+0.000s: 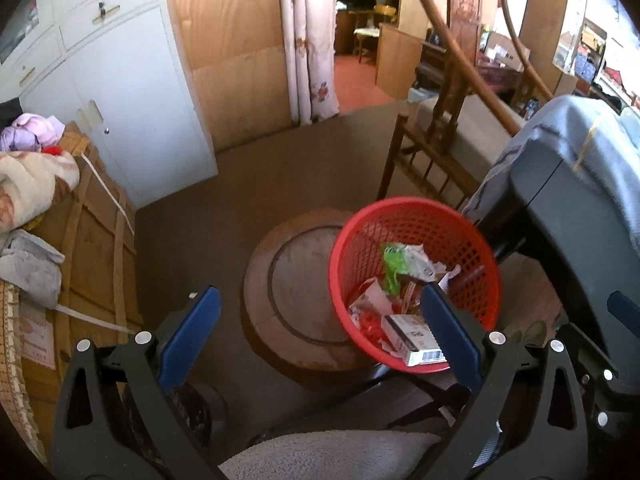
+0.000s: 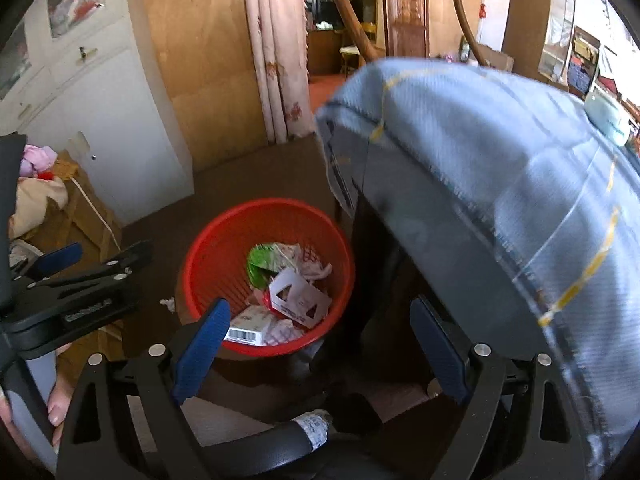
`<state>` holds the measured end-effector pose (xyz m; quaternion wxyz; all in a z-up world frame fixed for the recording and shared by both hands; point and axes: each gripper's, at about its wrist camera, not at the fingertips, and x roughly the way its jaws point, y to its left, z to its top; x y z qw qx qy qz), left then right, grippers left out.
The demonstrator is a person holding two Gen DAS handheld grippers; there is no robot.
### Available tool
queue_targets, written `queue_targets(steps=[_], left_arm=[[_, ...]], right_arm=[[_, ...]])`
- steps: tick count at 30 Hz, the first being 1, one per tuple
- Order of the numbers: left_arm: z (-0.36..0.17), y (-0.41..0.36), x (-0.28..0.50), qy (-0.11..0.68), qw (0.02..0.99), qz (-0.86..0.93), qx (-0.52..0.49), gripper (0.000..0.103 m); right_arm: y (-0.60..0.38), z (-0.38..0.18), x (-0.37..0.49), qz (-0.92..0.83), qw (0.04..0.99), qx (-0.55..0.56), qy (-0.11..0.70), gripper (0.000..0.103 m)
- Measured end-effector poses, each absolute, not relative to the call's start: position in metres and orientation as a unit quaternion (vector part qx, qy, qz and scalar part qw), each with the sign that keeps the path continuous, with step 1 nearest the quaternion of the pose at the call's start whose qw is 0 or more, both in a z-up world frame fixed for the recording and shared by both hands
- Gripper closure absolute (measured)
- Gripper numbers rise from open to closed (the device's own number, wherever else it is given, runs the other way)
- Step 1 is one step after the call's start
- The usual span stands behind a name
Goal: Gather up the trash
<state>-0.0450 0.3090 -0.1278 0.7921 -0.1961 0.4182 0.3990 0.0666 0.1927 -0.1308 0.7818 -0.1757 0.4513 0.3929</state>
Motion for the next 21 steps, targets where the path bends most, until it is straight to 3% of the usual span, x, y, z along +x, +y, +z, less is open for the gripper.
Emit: queue_targets(steps=[21], left_arm=[[-0.131, 0.284, -0.032, 0.422, 0.799, 0.397, -0.159, 0.007]], right_arm=[[0.187, -0.164, 0.068, 0.373, 0.772, -0.191, 0.478, 0.013]])
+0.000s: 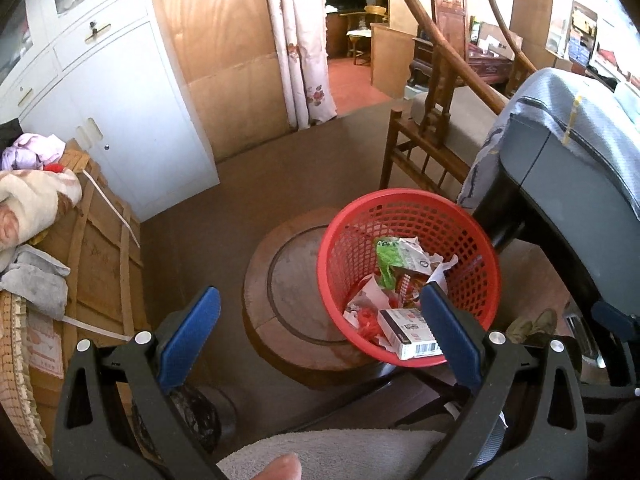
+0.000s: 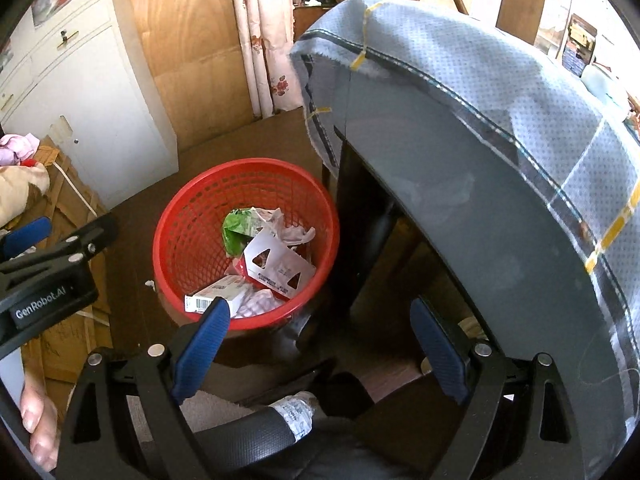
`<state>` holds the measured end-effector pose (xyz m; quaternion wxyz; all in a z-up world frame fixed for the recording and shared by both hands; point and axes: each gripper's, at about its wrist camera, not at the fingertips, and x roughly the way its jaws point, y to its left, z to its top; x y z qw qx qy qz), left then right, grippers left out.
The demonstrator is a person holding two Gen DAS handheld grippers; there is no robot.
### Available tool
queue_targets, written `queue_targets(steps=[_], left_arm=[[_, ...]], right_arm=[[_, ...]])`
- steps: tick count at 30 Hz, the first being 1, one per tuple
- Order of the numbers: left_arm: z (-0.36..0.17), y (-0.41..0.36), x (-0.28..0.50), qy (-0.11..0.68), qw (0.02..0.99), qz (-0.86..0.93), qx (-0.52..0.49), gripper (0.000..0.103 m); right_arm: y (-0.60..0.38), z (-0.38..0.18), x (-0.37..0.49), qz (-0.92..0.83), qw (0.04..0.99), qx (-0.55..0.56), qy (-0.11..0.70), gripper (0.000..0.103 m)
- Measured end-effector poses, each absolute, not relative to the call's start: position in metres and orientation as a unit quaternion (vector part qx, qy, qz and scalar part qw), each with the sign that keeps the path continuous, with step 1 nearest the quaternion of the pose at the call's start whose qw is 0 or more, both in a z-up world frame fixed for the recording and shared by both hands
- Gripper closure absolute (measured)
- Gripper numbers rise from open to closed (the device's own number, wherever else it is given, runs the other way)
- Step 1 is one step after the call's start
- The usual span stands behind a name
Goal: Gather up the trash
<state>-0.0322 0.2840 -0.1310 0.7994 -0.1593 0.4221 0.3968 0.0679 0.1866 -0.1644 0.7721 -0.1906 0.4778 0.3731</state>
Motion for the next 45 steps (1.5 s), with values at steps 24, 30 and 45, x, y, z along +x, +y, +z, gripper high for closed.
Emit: queue_targets(steps=[24, 30, 45], left_arm=[[-0.143, 0.282, -0.027, 0.434, 0.795, 0.389, -0.169, 0.007], [-0.142, 0.283, -0.027, 0.434, 0.796, 0.389, -0.167, 0.007], [-0.139, 0.277, -0.024, 0.435, 0.803, 0.377, -0.155, 0.007]], right_arm=[[0.178, -0.162, 0.071, 0.373, 0.777, -0.190, 0.470, 0.009], [0.177, -0.162, 0.071, 0.375, 0.777, -0.191, 0.468, 0.009], [0.178, -0.160, 0.068, 0.376, 0.778, -0.192, 0.466, 0.009]])
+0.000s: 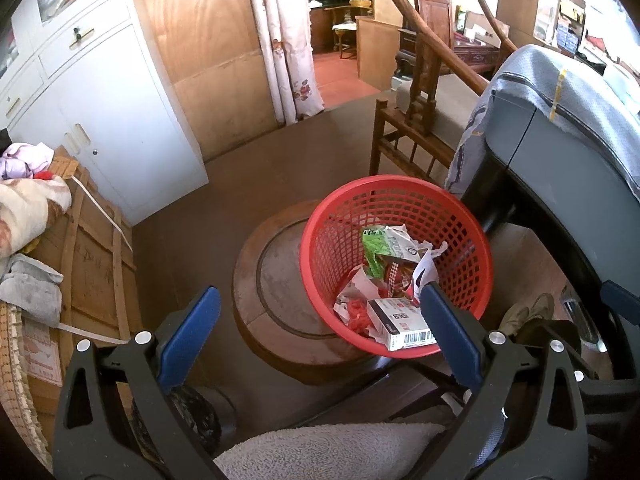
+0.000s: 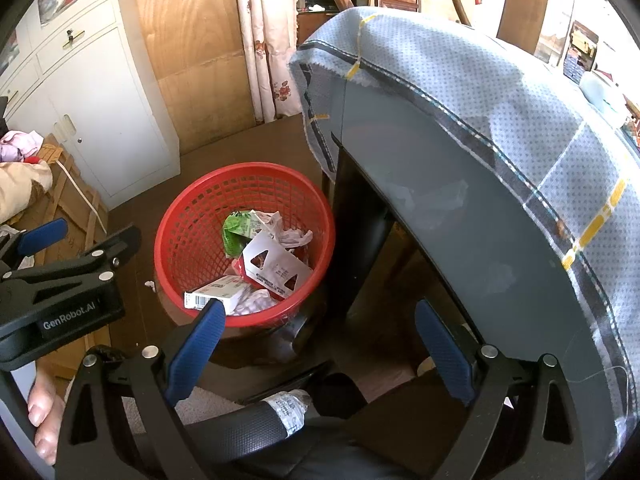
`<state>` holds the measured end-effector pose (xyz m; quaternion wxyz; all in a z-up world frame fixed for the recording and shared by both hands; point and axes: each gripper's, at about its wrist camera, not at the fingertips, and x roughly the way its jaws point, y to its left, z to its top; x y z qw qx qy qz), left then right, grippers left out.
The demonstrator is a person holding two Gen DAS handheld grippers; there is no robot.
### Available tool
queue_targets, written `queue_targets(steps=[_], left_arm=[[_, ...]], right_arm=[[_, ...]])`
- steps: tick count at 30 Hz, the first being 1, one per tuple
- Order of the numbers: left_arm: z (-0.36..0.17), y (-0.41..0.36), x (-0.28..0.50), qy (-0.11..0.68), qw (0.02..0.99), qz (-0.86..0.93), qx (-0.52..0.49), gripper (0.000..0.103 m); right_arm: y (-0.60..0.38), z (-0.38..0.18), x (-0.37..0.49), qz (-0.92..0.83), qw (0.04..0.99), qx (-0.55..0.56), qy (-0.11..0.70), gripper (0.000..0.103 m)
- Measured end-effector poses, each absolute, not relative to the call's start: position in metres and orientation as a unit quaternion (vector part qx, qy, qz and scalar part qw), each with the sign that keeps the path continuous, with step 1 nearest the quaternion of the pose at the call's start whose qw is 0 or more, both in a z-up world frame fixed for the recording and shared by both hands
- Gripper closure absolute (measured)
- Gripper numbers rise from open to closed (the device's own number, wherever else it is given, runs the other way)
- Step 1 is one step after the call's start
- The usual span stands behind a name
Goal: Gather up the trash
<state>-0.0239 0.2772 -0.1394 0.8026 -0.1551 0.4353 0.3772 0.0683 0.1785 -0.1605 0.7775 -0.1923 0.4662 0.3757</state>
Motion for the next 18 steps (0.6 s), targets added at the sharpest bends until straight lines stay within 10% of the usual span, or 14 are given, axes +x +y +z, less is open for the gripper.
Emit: queue_targets(steps=[18], left_arm=[[-0.1402, 0.2783, -0.0233, 0.440, 0.799, 0.376, -0.163, 0.007]], right_arm=[[0.1778, -0.1603, 0.0681, 0.376, 0.777, -0.193, 0.466, 0.009]])
